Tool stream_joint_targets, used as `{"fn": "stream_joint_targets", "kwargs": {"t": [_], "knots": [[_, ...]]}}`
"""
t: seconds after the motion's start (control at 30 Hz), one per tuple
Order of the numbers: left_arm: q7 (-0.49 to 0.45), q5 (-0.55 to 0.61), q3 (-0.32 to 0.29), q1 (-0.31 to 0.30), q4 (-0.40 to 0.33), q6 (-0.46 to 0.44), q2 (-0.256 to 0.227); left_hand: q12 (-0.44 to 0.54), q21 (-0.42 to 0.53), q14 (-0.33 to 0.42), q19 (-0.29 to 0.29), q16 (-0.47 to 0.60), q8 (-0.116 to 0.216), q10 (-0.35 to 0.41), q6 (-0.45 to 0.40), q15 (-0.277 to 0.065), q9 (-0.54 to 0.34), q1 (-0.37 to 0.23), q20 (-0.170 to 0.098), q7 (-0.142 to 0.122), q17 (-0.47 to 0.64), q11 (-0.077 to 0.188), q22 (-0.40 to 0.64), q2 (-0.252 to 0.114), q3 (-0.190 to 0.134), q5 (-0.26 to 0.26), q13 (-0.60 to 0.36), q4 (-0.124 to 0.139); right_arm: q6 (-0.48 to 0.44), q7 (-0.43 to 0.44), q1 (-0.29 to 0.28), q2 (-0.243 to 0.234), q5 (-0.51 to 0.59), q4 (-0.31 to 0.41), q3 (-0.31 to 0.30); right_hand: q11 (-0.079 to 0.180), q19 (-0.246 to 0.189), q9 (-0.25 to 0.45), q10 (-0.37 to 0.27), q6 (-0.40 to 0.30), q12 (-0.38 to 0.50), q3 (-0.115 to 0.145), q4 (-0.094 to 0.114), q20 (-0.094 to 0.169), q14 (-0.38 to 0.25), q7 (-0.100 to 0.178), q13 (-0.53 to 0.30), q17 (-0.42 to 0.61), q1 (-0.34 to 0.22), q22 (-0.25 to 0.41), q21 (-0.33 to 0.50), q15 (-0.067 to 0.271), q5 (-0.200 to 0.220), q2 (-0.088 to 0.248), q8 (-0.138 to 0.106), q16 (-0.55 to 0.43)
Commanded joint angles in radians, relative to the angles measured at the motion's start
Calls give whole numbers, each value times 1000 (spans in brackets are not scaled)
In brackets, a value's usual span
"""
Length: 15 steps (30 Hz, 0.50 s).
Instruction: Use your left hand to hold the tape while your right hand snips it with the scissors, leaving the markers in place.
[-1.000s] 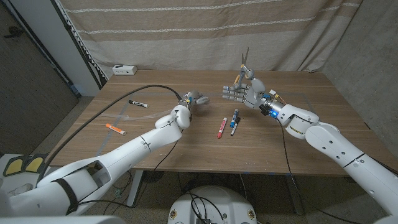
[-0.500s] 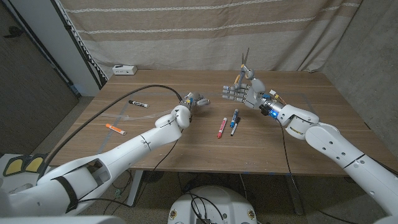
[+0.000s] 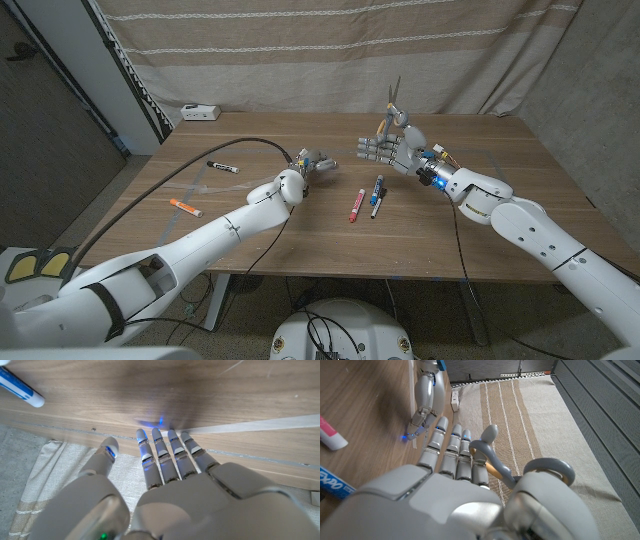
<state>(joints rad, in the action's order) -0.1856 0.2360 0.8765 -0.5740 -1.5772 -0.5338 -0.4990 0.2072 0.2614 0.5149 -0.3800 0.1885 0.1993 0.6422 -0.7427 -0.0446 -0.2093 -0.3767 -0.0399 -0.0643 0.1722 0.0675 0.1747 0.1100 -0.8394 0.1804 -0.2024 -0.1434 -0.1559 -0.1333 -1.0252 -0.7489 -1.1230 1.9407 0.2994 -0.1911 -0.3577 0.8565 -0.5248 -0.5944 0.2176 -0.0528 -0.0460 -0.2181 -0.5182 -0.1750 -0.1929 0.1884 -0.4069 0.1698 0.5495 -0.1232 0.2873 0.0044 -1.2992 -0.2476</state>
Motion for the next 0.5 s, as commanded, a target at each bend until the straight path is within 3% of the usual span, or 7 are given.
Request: {"fn": "stream_joint_targets", "kwargs": {"t": [0.03,0.5], "knots": [[3,-22,-6,0,27,42,3,5,-4,-4,-12,-1,2,3,0,-37,-2,6,-31,5,3,-9,3,-5,-1,-4,-4,-8,-9,9,6,-2,2,4,4,2,-6,4,4,-1,-2,-5,-5,2,-8,-1,-4,3,-3,6,-8,0,-4,7,-10,5],[-2,-29,-9,5,55,89,10,5,0,-1,-46,0,5,3,0,-49,-2,3,-45,12,3,-14,2,-9,-3,-5,-4,-9,-14,8,16,4,-1,-6,8,1,-11,1,4,-3,-4,-7,-9,2,-11,3,-5,4,-5,7,-27,2,-4,12,-11,12]]}}
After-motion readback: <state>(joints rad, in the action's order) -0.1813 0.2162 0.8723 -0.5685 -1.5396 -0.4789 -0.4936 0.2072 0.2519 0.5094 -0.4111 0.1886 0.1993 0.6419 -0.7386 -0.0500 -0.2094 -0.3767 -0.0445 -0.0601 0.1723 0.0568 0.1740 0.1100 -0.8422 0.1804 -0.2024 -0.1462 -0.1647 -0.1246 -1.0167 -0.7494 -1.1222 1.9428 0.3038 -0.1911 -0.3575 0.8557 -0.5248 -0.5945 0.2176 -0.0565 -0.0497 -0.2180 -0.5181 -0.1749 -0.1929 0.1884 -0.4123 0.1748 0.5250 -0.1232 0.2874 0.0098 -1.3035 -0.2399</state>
